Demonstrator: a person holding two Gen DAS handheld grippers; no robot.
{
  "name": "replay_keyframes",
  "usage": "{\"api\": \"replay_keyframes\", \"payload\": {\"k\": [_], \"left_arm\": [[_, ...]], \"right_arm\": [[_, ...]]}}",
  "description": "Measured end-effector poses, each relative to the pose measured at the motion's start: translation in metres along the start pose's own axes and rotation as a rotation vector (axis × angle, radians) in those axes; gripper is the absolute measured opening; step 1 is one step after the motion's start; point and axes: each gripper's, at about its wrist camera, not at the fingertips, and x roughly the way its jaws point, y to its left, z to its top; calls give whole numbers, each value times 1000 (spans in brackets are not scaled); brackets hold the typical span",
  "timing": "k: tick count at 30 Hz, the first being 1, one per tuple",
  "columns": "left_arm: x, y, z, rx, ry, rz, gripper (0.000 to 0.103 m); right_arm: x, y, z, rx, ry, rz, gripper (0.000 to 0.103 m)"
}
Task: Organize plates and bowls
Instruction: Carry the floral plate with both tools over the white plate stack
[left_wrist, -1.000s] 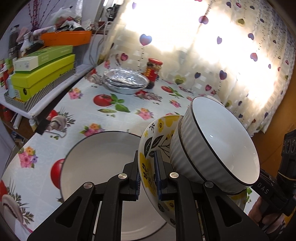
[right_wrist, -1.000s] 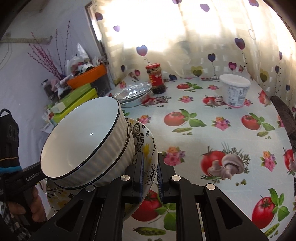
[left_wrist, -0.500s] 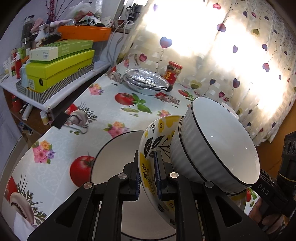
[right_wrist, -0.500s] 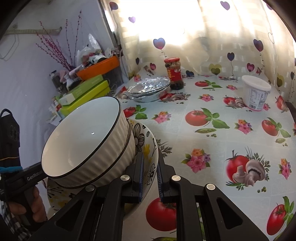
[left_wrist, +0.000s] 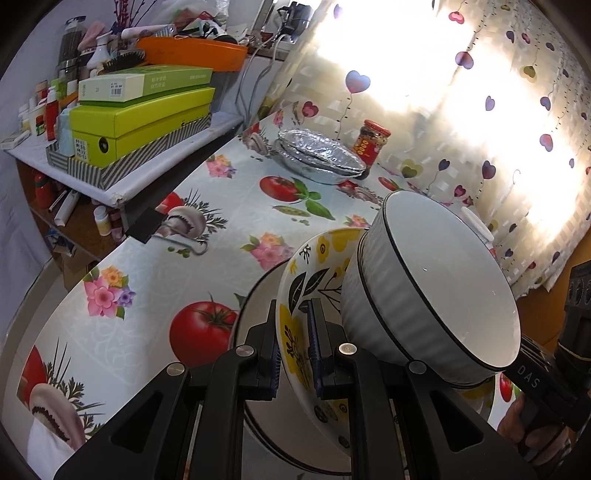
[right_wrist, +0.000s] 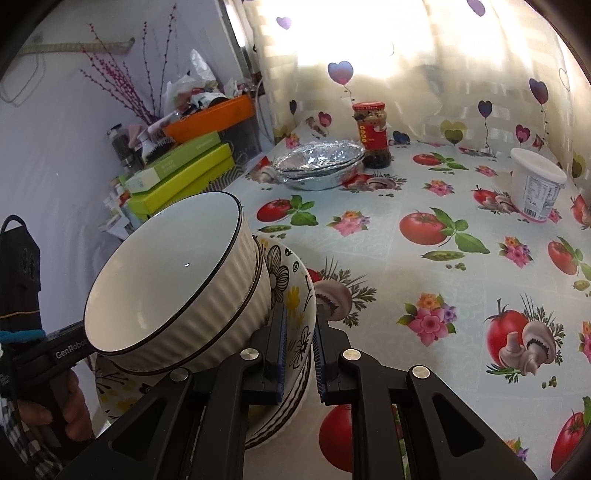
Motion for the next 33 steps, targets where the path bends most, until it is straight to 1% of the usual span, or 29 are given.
{"api": "replay_keyframes", "payload": {"k": [10,16,22,23,33], "left_arm": [[9,11,-1,0,16,12,12],[10,9,-1,16,13,19,12],[11,9,-1,14,12,17,13],[11,8,-1,14,11,17,14],[12,7,-2,18,11,16,14]], "right_arm": [[12,7,0,-20,3,-15,13],[13,7,0,-20,2,-15,13],[18,5,-2,-16,15,-24,13],[18,4,-2,-12,11,-21,13],[18,3,-2,-18,7,-23,14]]}}
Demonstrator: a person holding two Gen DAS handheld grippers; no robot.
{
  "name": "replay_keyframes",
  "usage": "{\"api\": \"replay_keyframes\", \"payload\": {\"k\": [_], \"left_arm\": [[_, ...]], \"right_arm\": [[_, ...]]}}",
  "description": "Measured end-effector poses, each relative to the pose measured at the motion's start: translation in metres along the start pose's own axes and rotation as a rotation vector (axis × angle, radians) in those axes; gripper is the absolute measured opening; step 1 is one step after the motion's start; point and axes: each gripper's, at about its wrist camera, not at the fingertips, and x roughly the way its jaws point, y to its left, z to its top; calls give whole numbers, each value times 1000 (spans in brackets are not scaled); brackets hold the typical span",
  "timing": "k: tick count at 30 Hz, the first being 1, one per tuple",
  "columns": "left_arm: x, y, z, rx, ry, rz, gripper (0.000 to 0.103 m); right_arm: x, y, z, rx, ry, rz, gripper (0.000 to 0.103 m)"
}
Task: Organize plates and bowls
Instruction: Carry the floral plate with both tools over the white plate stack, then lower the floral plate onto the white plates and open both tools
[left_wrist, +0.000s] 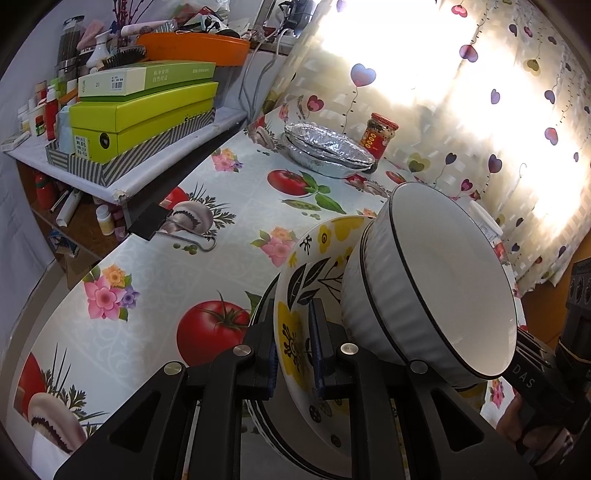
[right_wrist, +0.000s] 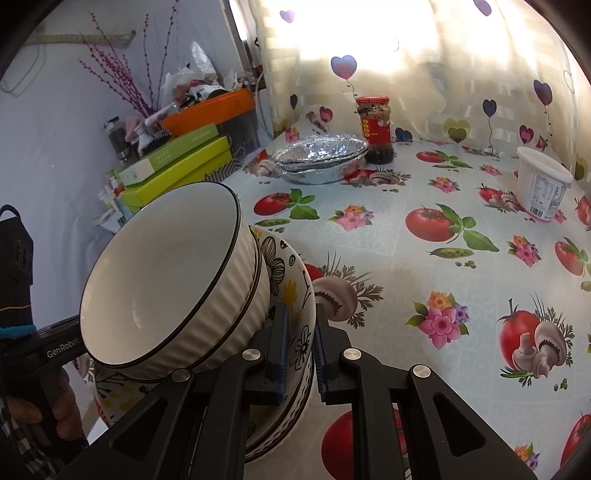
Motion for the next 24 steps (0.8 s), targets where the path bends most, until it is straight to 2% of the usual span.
{"api": "replay_keyframes", "payload": {"k": [8,11,13,14,24], "left_arm": [[-3,-1,0,27,-10,-4,17],[-6,0,1,36,-24,6,17],[-9,0,2,39,-32,10,17],[-11,1,2,39,-37,14,17],[-30,-6,-4,55,-49,30,40]], "right_arm": [[-2,2,0,-32,-17,-21,15],[1,-1,1,-36,-6,-42,22],[1,-5,0,-16,-3,-46,33],[0,-7,0,-7,-5,-42,34],[-27,-3,-6,-33,-67,-48,46]]}}
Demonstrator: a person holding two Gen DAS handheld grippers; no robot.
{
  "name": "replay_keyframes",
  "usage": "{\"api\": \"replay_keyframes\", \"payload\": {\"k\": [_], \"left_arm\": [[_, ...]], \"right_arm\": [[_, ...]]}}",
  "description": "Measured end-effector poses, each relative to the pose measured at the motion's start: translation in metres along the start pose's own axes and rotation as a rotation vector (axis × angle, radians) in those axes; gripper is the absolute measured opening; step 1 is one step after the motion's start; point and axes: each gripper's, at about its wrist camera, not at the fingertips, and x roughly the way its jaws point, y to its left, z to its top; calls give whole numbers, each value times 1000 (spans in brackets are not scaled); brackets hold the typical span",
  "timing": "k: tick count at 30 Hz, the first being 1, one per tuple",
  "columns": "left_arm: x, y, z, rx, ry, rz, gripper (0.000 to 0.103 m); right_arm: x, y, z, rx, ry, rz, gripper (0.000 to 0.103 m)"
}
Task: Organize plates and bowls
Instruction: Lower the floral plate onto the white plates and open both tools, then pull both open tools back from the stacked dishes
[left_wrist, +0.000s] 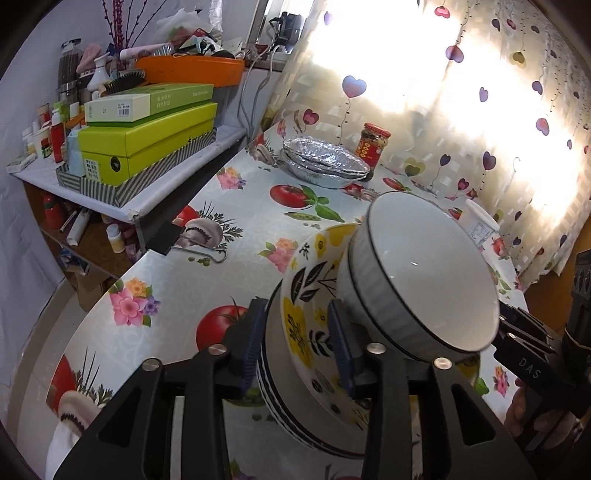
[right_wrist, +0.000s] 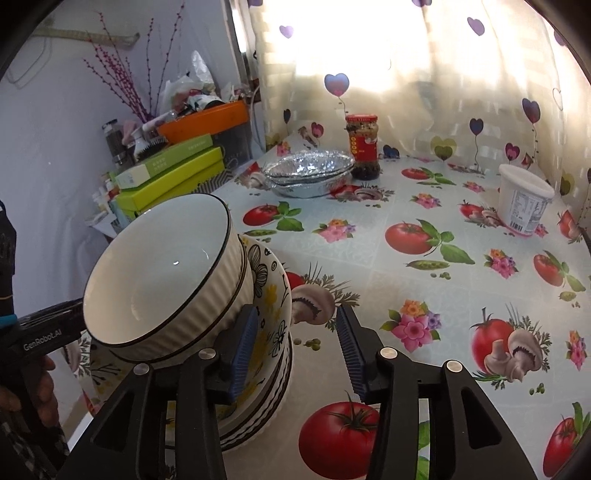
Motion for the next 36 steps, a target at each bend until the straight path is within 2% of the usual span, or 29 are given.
{"api": "replay_keyframes", "payload": {"k": [6,12,13,15,24,30,36], "left_arm": [[-18,-10,-14,15,-1,19,40],[-34,-17,-36,25,-2,54,41],[-35,-18,-39,29,-4,57,42],[-42,-21,-47,39,-22,57,53],[-64,-38,-73,92,-63,93,54],[-63,-42,-93,98,-32,115,54],[-48,-43,-117,107,35,160,54]], "right_arm": [[-18,2,-11,-2,-5,6,57],[-37,7,-28,-10,-13,7,61],[-39,7,-31,-9,-14,7,62],[-45,8,-36,-14,-14,5,64],[-65,10,-59,-7,-23,8,67],[-67,11,-77,-5,3,4,68],[-62,11,-95,-7,53,-32,70]]}}
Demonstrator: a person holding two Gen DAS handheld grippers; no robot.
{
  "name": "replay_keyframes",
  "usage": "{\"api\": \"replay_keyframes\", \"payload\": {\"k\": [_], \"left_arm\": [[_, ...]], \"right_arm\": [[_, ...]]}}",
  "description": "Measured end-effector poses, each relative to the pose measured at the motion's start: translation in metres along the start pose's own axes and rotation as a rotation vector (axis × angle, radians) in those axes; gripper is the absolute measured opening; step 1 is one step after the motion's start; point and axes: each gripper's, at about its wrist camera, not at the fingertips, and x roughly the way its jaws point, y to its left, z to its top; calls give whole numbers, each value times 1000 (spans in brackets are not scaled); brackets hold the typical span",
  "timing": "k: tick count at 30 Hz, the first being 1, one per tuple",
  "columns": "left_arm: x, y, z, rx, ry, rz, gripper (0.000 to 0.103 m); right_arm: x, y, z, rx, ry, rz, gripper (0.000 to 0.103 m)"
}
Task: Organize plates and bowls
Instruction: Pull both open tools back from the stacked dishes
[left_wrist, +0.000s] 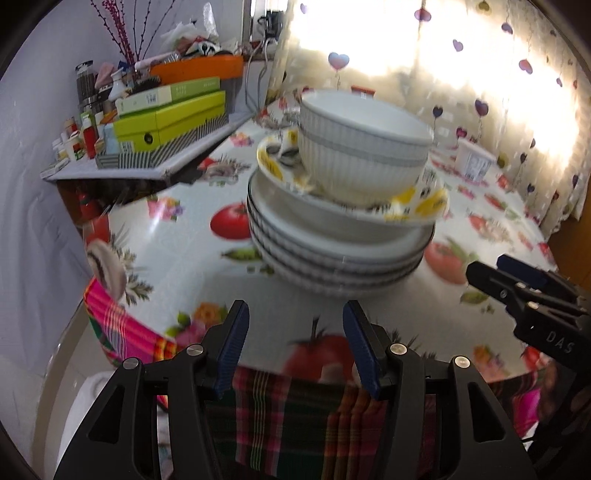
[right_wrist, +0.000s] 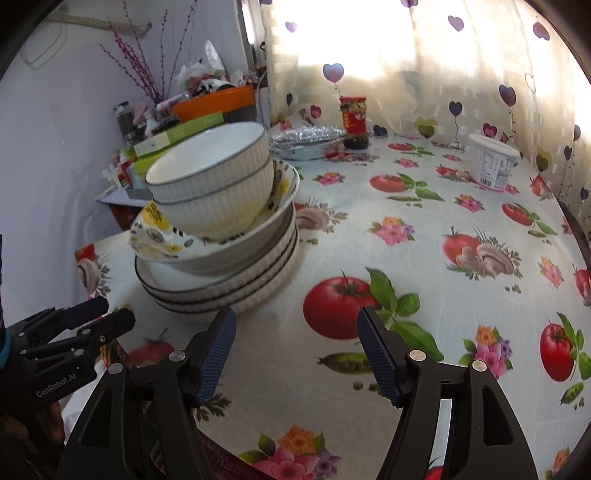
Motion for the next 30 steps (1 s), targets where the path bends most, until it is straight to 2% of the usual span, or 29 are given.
{"api": "replay_keyframes", "payload": {"k": [12,15,30], "left_arm": [[17,-9,-18,28,51,21,54],[20,-9,-20,24,60,29,54],[26,-15,-20,39,63,36,54]], "right_arm": [[16,2,-26,-14,90,-59,76],[19,0,-29,-7,102,-76,81],[25,-2,-33,-15,104,-105,82]]}}
